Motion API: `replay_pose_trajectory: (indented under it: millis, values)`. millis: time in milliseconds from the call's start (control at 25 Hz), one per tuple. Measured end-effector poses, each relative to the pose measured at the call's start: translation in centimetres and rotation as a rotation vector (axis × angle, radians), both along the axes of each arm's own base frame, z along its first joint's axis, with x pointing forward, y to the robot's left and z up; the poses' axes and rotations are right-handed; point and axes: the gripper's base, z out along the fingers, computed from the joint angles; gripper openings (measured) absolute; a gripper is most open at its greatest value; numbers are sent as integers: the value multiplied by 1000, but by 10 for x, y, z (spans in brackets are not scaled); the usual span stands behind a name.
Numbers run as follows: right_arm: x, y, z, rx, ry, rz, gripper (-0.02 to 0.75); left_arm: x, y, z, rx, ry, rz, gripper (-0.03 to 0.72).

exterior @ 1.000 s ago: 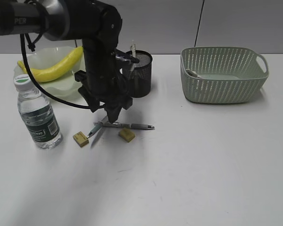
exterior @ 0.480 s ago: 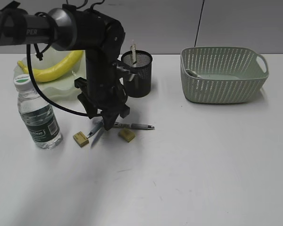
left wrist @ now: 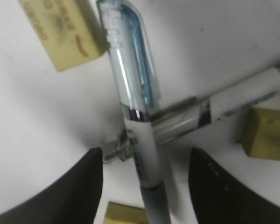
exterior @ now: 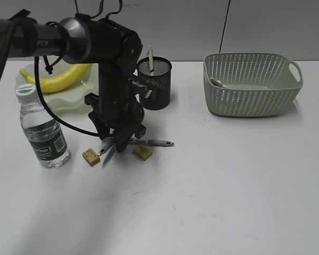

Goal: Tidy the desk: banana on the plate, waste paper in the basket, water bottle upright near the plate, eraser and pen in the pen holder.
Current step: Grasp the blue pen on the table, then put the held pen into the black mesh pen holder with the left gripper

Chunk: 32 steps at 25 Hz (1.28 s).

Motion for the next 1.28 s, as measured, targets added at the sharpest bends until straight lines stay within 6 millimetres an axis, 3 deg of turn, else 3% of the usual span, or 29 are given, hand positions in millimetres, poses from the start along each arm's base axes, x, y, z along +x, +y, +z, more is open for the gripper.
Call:
replay_pose_trajectory:
  millis: [200,480,800,1280]
  values:
    - [0,0,0,0,0,0,394,0,0,0,1,1,0,356]
    - [0,0,0,0,0,0,394,0,0,0,2,0,-1,96]
    - [0,0,0,0,0,0,394,0,0,7,-6,-13,-7,95]
    - [0,0,0,0,0,0,394,-6,4,75,-94,-128,3,95]
